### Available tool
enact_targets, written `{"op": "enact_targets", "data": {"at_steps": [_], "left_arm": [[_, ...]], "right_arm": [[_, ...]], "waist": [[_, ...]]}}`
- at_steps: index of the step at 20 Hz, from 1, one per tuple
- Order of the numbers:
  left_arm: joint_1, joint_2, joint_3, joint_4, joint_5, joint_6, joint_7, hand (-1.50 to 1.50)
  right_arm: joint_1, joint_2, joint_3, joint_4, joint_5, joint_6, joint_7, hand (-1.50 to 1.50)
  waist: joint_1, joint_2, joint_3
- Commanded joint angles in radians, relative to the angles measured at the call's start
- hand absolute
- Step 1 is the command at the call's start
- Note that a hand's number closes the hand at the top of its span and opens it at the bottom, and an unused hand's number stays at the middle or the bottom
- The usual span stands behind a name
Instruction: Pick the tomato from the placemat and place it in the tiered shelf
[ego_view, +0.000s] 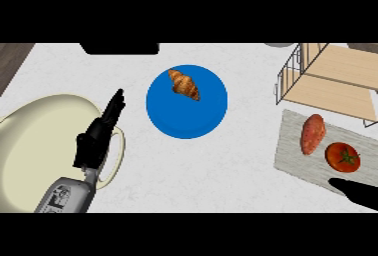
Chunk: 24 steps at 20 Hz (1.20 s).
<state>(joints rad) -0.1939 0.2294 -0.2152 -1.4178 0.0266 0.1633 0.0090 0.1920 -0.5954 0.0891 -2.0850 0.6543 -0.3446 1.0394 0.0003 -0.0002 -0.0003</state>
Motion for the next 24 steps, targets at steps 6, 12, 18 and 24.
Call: {"op": "enact_targets", "data": {"at_steps": [6, 12, 18, 24], "left_arm": [[0.04, -0.015, 0.032, -0.078, -0.032, -0.033, 0.05, 0.0], [0.068, -0.007, 0.062, -0.14, -0.02, -0.089, 0.087, 0.0], [0.023, -0.09, 0.072, 0.018, -0.101, -0.056, -0.03, 0.0], [-0.028, -0.076, 0.139, 0.062, -0.076, -0.111, -0.026, 0.0]], "right_arm": [[-0.04, 0.129, -0.02, 0.068, 0.093, 0.086, 0.021, -1.5], [-0.037, 0.22, 0.007, 0.113, 0.165, 0.083, -0.008, -1.5], [-0.093, 0.209, -0.121, 0.188, 0.093, 0.19, -0.082, -1.5], [-0.129, 0.286, -0.103, 0.303, 0.187, 0.138, -0.122, -1.5]], "waist": [[0.001, -0.001, 0.0], [0.003, -0.001, 0.0], [-0.002, 0.0, 0.0], [-0.002, 0.001, 0.0]]}}
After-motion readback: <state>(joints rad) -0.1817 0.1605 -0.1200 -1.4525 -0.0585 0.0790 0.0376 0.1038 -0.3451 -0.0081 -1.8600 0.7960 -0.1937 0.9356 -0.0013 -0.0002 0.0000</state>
